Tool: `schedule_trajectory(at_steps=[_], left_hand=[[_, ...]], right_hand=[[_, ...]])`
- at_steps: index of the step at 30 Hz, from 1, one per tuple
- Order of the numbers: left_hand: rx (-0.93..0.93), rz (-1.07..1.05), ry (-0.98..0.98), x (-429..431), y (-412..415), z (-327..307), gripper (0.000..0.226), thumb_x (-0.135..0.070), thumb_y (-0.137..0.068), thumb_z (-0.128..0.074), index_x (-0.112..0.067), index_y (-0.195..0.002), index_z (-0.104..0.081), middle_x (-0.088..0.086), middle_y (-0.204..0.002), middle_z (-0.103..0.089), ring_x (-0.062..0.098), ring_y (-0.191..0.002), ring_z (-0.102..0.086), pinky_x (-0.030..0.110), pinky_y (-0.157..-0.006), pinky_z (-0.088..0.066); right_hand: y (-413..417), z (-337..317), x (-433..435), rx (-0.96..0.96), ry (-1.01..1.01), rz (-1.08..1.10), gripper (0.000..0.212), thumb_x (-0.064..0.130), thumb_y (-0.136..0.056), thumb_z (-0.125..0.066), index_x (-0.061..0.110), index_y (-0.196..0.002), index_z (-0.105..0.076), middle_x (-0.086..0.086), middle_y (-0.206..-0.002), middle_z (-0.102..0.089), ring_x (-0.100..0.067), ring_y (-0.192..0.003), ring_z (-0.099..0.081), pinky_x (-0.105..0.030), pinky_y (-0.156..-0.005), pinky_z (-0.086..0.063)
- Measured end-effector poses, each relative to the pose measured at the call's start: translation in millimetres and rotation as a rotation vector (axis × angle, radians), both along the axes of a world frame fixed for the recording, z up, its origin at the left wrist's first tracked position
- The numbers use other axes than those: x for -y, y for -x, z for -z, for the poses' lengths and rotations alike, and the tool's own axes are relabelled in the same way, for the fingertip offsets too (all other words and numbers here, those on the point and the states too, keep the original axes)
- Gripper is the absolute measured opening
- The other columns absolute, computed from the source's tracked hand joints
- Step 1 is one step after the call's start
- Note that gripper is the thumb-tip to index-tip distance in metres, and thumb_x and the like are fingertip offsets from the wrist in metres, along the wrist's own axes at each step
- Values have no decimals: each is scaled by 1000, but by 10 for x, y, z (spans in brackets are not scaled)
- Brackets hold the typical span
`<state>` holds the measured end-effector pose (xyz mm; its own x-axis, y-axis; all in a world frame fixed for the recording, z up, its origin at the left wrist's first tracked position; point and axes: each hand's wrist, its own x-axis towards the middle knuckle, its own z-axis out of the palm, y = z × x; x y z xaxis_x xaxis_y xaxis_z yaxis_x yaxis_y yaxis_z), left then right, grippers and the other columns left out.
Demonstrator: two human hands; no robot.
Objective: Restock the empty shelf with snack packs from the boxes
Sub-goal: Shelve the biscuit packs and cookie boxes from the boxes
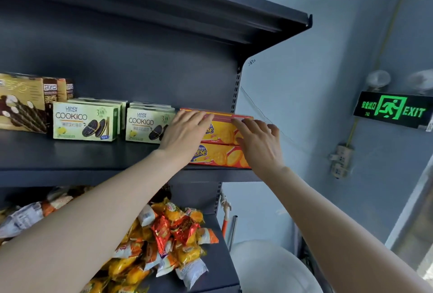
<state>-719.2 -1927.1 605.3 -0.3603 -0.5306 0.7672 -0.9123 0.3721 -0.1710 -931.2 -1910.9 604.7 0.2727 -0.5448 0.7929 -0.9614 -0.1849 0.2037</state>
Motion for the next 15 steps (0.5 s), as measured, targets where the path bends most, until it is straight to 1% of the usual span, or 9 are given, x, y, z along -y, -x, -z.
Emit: schedule_trajectory(at_steps=[3,6,8,10,12,15], left_hand=[[-57,5,-29,115,58,-75,51,-9,-101,-47,-20,-150,-39,1,-153,-44,23,-139,-41,37,-116,-27],[-75,2,-54,224,107,-122,49,-10,-101,-49,-24,-148,-43,-1,-150,-47,21,-137,-44,34,-112,-33],[-100,-6,-93,277,131,-164,48,-11,-100,-52,-27,-146,-47,-4,-146,-52,21,-133,-49,33,-105,-41],[-113,-28,-144,319,159,-217,48,-12,-99,-55,-32,-142,-50,-5,-138,-59,23,-124,-55,35,-93,-49],[-107,-50,-181,360,175,-262,46,-18,-99,-57,-35,-141,-51,-5,-135,-61,25,-119,-58,36,-85,-50],[-99,-75,-212,414,160,-303,45,-27,-99,-58,-38,-142,-48,-7,-140,-58,25,-120,-57,34,-84,-47]], right_hand=[[40,-35,169,3,-41,-17,41,24,-89,-65,28,-129,-56,2,-121,-64,-31,-114,-58,-49,-89,-42],[75,-86,317,21,-119,-54,42,21,-91,-61,28,-131,-53,2,-127,-61,-31,-119,-53,-48,-91,-42],[99,-125,416,36,-176,-77,44,20,-92,-60,29,-134,-51,3,-132,-58,-29,-123,-50,-47,-94,-41],[133,-187,513,47,-234,-98,45,21,-94,-61,30,-136,-49,4,-137,-55,-27,-128,-47,-45,-95,-40],[175,-262,592,69,-292,-144,46,22,-94,-64,32,-136,-49,5,-139,-54,-26,-128,-46,-42,-95,-42],[223,-342,665,85,-342,-194,46,25,-93,-67,33,-136,-51,3,-137,-56,-25,-126,-47,-40,-94,-44]])
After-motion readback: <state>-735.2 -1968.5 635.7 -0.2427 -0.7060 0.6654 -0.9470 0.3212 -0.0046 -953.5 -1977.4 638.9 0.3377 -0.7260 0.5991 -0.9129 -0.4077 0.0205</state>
